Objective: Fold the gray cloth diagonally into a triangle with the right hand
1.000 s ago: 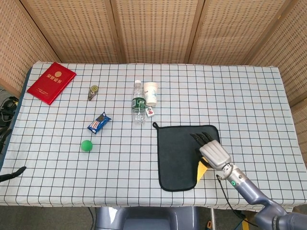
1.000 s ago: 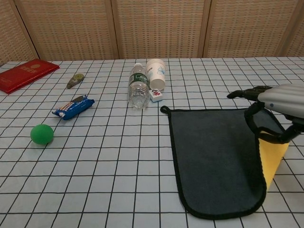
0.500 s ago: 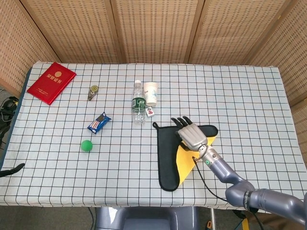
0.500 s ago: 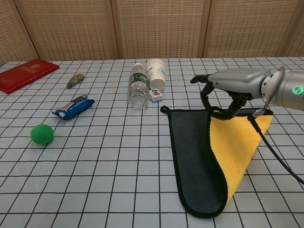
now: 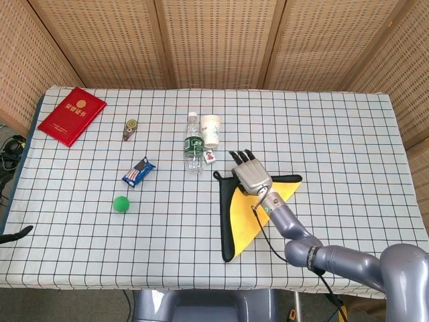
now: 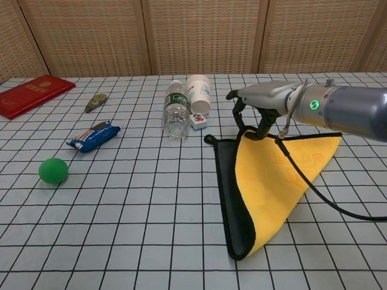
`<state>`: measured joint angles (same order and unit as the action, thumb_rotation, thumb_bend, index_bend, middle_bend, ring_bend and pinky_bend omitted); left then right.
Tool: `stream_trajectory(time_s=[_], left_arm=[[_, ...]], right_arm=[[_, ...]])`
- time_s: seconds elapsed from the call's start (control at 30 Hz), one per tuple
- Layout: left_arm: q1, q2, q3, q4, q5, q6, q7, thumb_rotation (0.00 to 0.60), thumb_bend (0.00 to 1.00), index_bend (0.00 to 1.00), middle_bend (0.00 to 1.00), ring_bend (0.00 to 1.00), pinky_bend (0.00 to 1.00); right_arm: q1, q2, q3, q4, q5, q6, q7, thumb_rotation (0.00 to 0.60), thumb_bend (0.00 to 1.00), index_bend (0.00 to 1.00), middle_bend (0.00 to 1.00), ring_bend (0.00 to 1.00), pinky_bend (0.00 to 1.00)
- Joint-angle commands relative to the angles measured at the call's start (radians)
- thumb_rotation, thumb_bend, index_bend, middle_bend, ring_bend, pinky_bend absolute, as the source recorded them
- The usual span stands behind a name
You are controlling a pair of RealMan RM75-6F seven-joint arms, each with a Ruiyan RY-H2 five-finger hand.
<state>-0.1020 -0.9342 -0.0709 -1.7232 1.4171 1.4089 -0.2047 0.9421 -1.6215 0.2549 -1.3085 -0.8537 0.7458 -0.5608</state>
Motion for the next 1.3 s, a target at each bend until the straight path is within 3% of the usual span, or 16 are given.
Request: stream_trajectory(time_s=[0.03, 1.1, 1.2, 1.3], left_arm=[[-0.001, 0.001, -0.001, 0.003, -0.004, -0.003, -0.005, 0.600, 0.00, 0.00, 0.00, 0.00, 0.00], [-0.002, 0.010, -0.004, 0.007, -0.016, -0.016, -0.033, 0.600, 0.00, 0.00, 0.00, 0.00, 0.00], [-0.002, 0.010, -0.004, 0.010, -0.018, -0.017, -0.038, 0.600, 0.00, 0.00, 0.00, 0.00, 0.00], [-0.002, 0.011, -0.005, 0.012, -0.020, -0.017, -0.042, 0.600, 0.00, 0.00, 0.00, 0.00, 0.00]], right_arm=[[0.015, -0.014, -0.005, 0.011, 0.024, 0.008, -0.013, 0.600, 0.66, 0.69, 0.09, 0.00, 0.00], [0.120, -0.122, -0.050, 0.107, 0.156, 0.059, -0.119, 0.600, 0.64, 0.69, 0.09, 0.00, 0.00], [0.124, -0.133, -0.053, 0.120, 0.148, 0.071, -0.123, 0.600, 0.60, 0.56, 0.08, 0.00, 0.00], [0.122, -0.143, -0.047, 0.129, 0.133, 0.089, -0.110, 0.600, 0.31, 0.28, 0.03, 0.00, 0.00]])
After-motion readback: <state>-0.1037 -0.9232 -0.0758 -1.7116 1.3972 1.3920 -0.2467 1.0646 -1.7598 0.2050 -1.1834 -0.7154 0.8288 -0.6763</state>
